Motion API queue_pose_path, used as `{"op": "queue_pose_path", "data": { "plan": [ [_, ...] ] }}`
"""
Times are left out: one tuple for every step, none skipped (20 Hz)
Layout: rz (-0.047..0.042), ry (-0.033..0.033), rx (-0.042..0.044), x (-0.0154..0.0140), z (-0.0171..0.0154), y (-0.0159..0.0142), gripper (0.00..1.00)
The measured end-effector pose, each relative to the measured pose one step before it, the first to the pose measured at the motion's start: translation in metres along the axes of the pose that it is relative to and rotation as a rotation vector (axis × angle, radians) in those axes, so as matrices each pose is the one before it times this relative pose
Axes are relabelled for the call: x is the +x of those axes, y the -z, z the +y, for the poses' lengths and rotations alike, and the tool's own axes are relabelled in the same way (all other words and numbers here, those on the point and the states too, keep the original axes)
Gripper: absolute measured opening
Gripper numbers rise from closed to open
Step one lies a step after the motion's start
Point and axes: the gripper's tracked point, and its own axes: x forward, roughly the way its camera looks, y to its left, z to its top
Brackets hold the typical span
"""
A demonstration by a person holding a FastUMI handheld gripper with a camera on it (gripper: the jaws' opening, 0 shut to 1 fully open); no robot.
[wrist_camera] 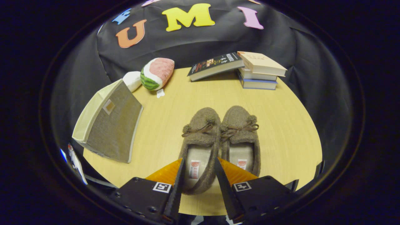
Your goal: Open the storage box then place both shoes into the box .Put the left shoe in first, then the right shoe, with the right side of both shoes facing outward in a uniform manner.
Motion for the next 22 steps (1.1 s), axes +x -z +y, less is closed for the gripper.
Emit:
{"op": "queue_pose_path", "data": {
  "plan": [
    [0.02540,0.00321,0.01473,0.00311,-0.00100,0.00575,0.56],
    [0.02455,0.00123,0.02371,0.00396,-0.00081,0.00569,0.57],
    [0.00986,0.00392,0.01897,0.00254,-0.00143,0.00021,0.57],
    [0.00398,0.02818,0.01844,-0.00622,-0.00858,0.00012,0.56],
    [0.01047,0.01308,0.02629,0.01624,-0.00072,-0.00078,0.37],
    [0.02228,-0.00905,0.02555,0.00427,0.00064,-0.00047,0.17],
    [0.01177,0.00613,0.01781,0.00326,-0.00156,0.00004,0.20],
    [0.00822,0.00274,0.01372,0.00256,-0.00119,-0.00219,0.23],
    [0.00793,0.00293,0.00902,0.00347,0.00001,-0.00195,0.23],
    [0.00413,0.00278,0.00445,0.00249,-0.00079,-0.00037,0.23],
    [0.00503,0.00040,0.00280,0.00356,-0.00030,-0.00046,0.23],
    [0.00740,-0.00015,0.00345,0.00205,-0.00024,0.00070,0.22],
    [0.00572,0.00308,-0.00053,0.00151,-0.00096,-0.00069,0.23],
    [-0.00244,0.00857,0.00907,-0.00121,-0.00201,0.00106,0.23],
    [0.00620,0.00070,0.00481,0.00078,-0.00018,-0.00086,0.03],
    [-0.00485,0.00158,0.00353,-0.00132,0.00001,-0.00069,0.02],
    [-0.00093,-0.00404,0.00188,-0.00217,0.00143,-0.00148,0.00],
    [-0.00555,-0.00915,0.00787,-0.00469,0.00257,-0.00195,0.00],
    [-0.00951,-0.01071,0.00551,-0.00448,0.00253,-0.00284,0.00],
    [-0.00928,-0.01651,0.00687,-0.00546,0.00377,-0.00266,0.00],
    [-0.00112,-0.02264,0.01288,-0.00501,0.00500,-0.00138,0.00],
    [0.00250,-0.02365,0.01984,-0.00404,0.00530,-0.00173,0.00]
  ]
}}
